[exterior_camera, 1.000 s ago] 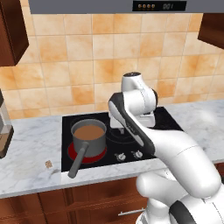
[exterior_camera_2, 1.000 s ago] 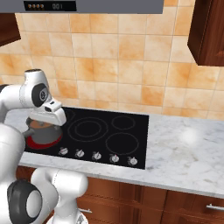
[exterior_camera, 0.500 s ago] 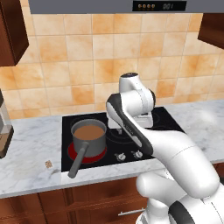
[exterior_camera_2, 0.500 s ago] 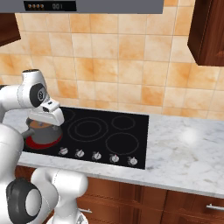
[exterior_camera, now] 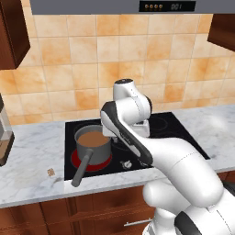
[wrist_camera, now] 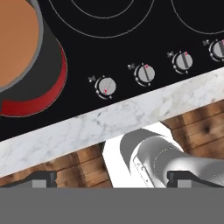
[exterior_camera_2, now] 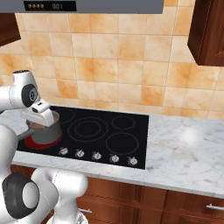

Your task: Pick up the sugar cube(s) and place them in the saucepan with hot chocolate.

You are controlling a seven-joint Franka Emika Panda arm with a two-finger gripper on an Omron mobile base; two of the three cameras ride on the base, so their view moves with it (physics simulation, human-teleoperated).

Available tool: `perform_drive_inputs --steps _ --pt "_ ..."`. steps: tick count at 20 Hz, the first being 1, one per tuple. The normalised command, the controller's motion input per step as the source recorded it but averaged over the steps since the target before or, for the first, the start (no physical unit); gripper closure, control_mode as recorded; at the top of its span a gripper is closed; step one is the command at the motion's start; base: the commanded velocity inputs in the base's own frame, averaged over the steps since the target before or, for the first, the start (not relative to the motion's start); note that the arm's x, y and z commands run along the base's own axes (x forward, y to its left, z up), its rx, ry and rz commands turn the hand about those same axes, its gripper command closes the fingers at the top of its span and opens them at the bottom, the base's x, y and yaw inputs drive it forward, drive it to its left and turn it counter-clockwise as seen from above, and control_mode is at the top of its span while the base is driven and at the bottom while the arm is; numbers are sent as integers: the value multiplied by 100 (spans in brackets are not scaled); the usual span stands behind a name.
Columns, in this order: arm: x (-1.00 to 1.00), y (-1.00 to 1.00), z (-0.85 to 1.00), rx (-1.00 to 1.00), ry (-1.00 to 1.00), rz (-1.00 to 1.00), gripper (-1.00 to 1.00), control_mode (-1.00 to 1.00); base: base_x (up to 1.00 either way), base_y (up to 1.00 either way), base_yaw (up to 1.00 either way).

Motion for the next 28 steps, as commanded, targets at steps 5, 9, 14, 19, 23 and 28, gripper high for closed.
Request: perform_drive_inputs --steps 5,9,14,19,23,28 --pt "5 -5 -1 0 0 -1 -100 -100 0 0 0" --pt "0 0 0 0 0 0 -100 -100 0 0 0" --pt "0 0 0 0 0 0 -100 -100 0 0 0" --pt "0 0 0 0 0 0 -100 100 0 0 0" --pt "0 0 0 0 0 0 -100 100 -9 56 -4" --pt "0 0 0 0 0 0 -100 100 -19 51 -2"
